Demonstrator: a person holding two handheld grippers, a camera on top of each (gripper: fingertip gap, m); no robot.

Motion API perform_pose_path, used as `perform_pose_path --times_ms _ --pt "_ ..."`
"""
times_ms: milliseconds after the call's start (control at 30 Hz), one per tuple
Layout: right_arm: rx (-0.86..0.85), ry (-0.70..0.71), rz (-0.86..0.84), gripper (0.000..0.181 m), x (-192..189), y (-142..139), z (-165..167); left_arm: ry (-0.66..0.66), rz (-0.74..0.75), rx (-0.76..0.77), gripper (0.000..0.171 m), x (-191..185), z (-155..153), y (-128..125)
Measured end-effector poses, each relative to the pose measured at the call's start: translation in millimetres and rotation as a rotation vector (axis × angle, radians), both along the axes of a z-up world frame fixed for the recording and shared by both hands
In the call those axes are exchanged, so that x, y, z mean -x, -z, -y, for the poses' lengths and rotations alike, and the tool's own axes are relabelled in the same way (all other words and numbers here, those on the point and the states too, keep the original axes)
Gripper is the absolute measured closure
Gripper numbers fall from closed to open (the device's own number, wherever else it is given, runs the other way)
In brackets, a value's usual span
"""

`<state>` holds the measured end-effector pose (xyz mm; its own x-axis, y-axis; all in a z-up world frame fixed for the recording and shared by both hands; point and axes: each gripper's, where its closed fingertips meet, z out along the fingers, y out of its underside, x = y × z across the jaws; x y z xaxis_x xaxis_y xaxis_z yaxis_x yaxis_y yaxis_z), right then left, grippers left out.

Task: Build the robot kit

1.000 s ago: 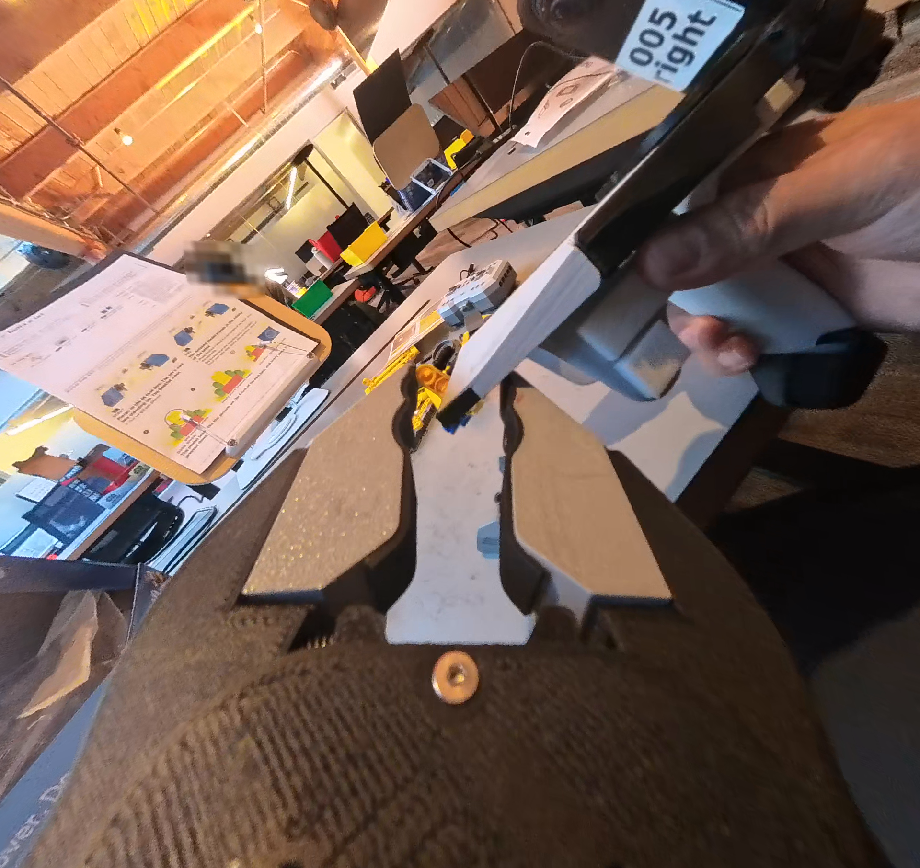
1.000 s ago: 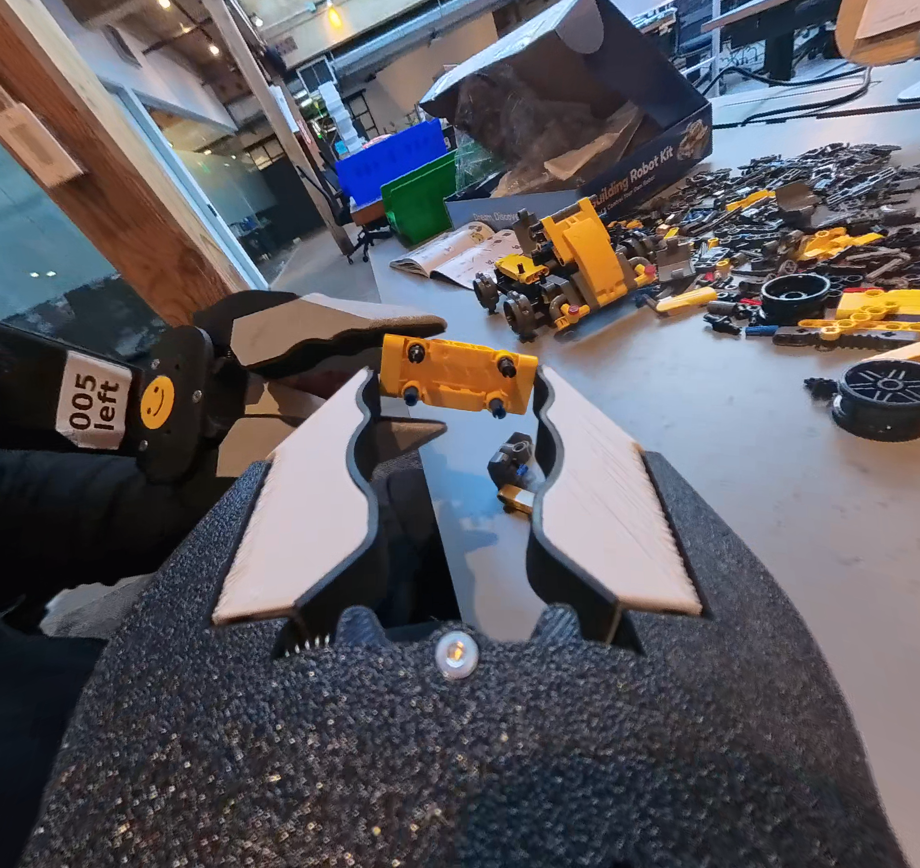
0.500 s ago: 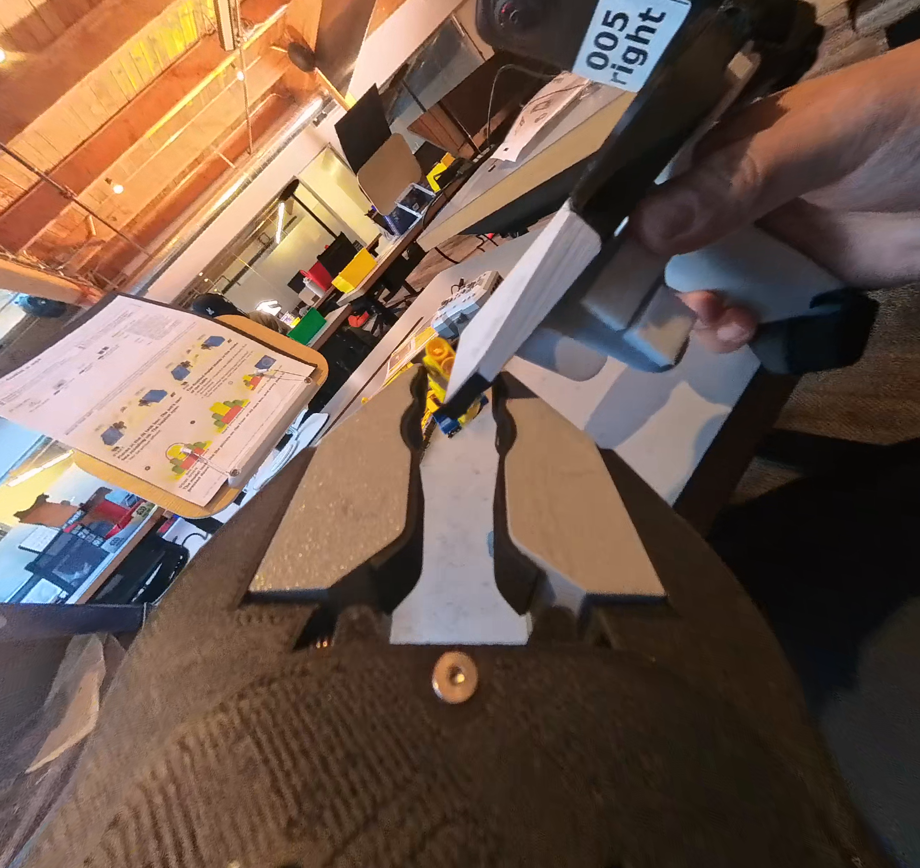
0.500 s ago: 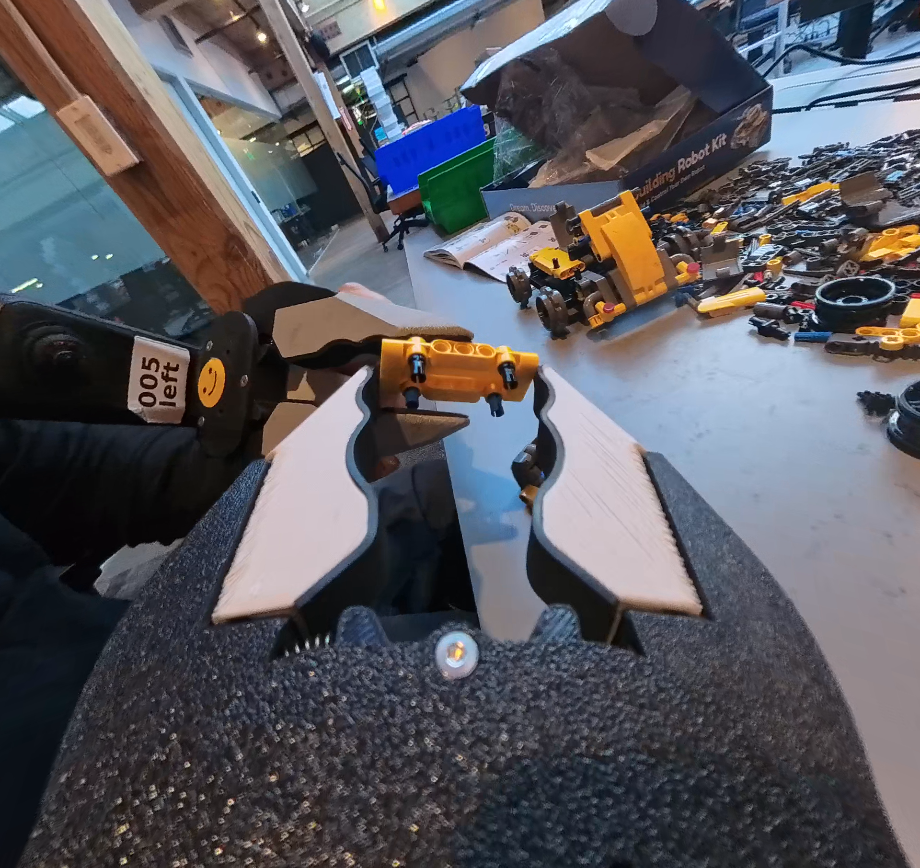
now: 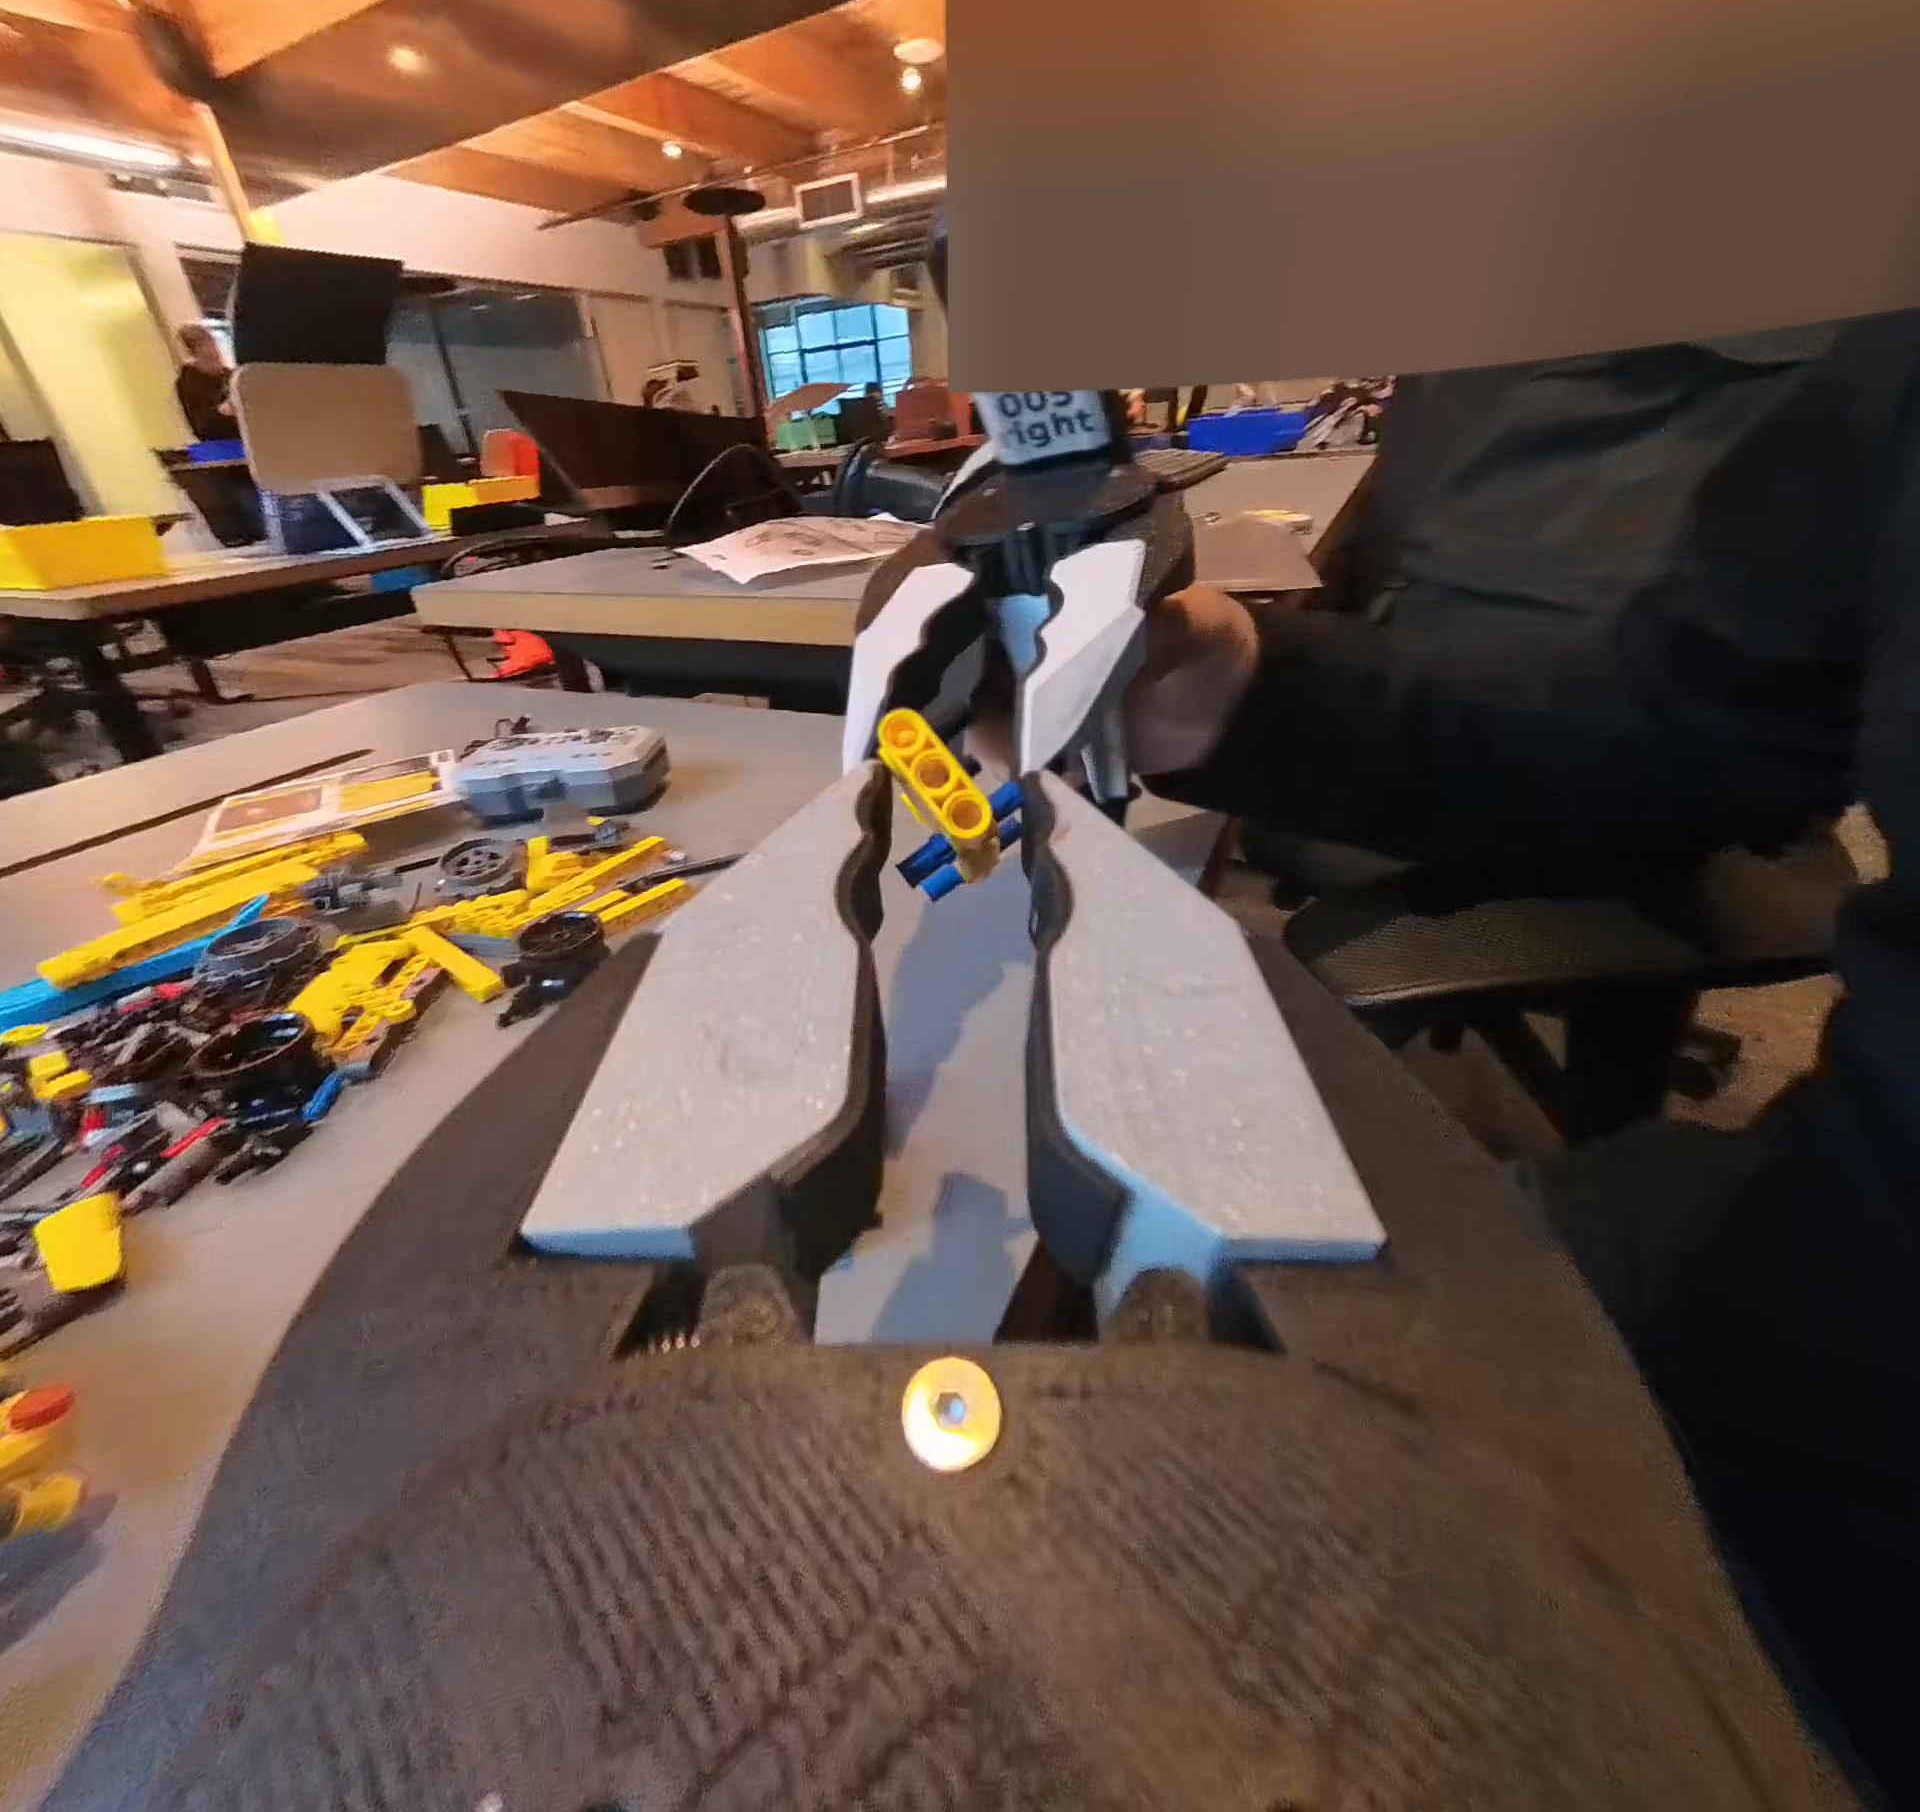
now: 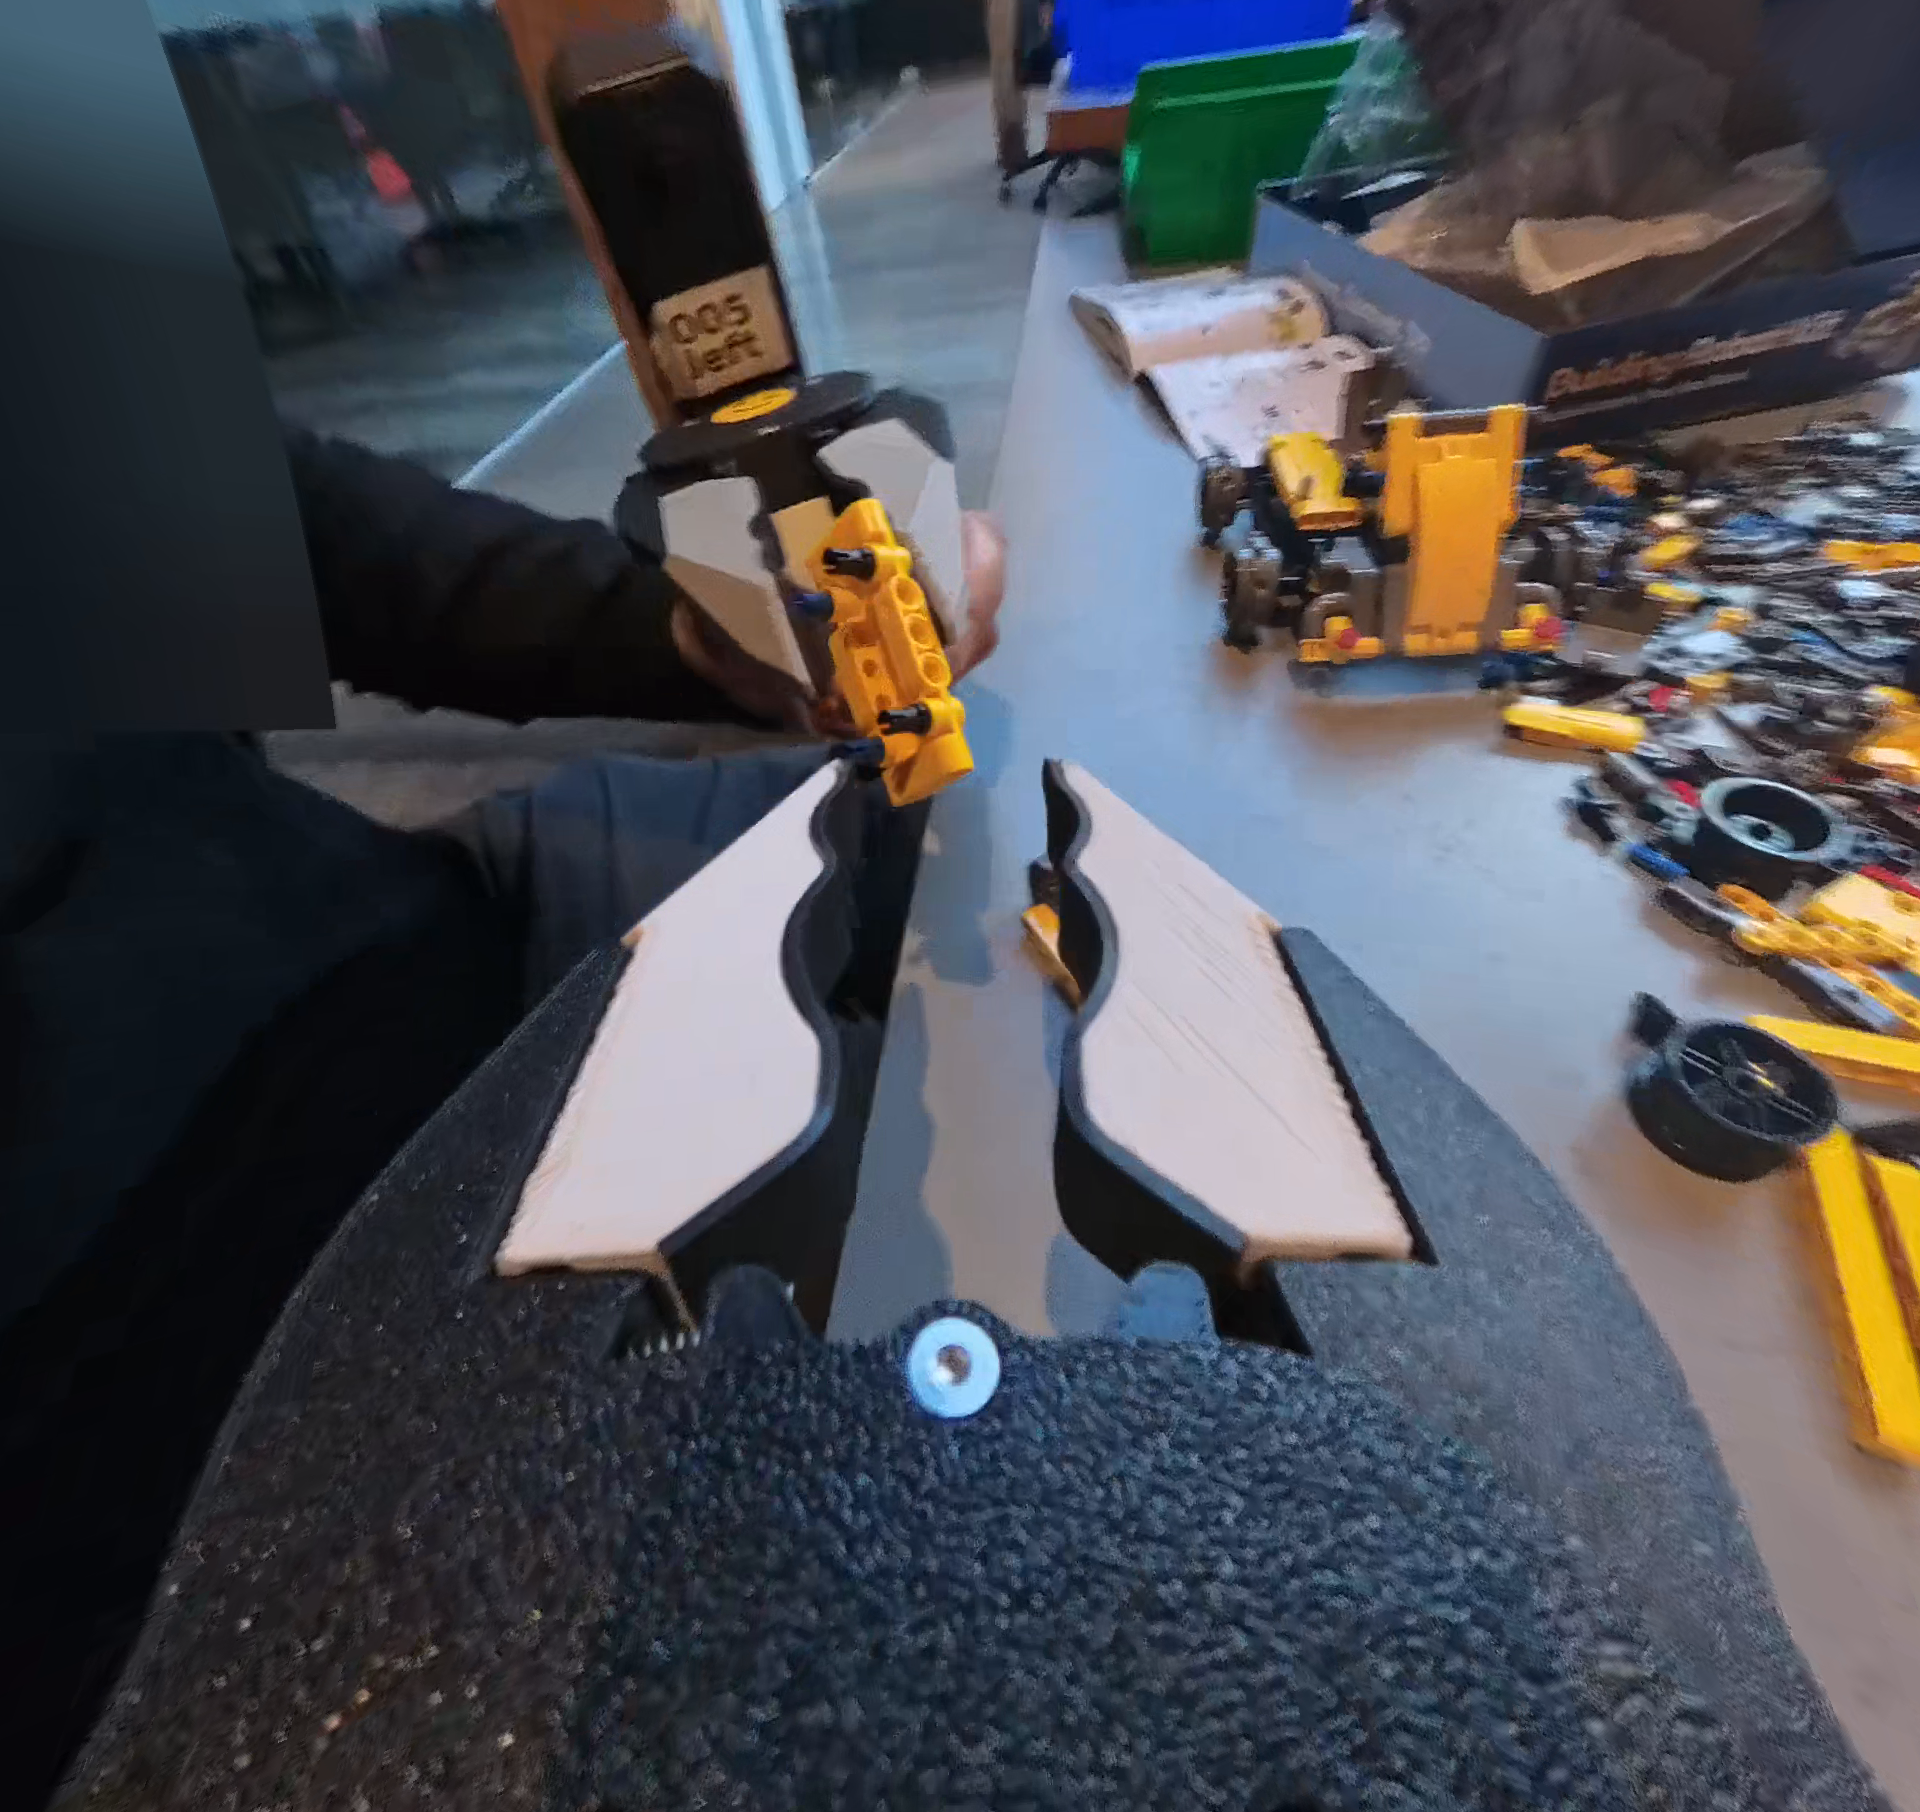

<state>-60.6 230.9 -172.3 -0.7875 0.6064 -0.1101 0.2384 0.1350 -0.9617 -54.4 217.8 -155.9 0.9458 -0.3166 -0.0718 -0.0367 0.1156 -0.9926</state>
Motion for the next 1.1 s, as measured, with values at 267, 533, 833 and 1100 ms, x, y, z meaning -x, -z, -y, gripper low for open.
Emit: perform_pose_path --times_ms 267,533,833,1100 --pt "0.024 -0.257 0.119 0.163 -8.6 -1.4 22.4 0.049 -0.115 -0.047 0.149 -13.2 2.7 3.8" --pt "-0.065 -0.251 0.12 0.163 -3.2 13.7 21.8 0.049 -0.154 0.017 0.149 -9.5 -0.2 15.5" --pt "-0.277 -0.029 0.12 0.164 12.6 32.5 -4.3 -0.144 -0.124 0.189 0.156 12.9 -5.2 29.3" --pt "-0.317 0.044 0.114 0.164 18.4 42.9 -10.1 -0.177 -0.064 0.331 0.152 24.2 -7.3 49.2"
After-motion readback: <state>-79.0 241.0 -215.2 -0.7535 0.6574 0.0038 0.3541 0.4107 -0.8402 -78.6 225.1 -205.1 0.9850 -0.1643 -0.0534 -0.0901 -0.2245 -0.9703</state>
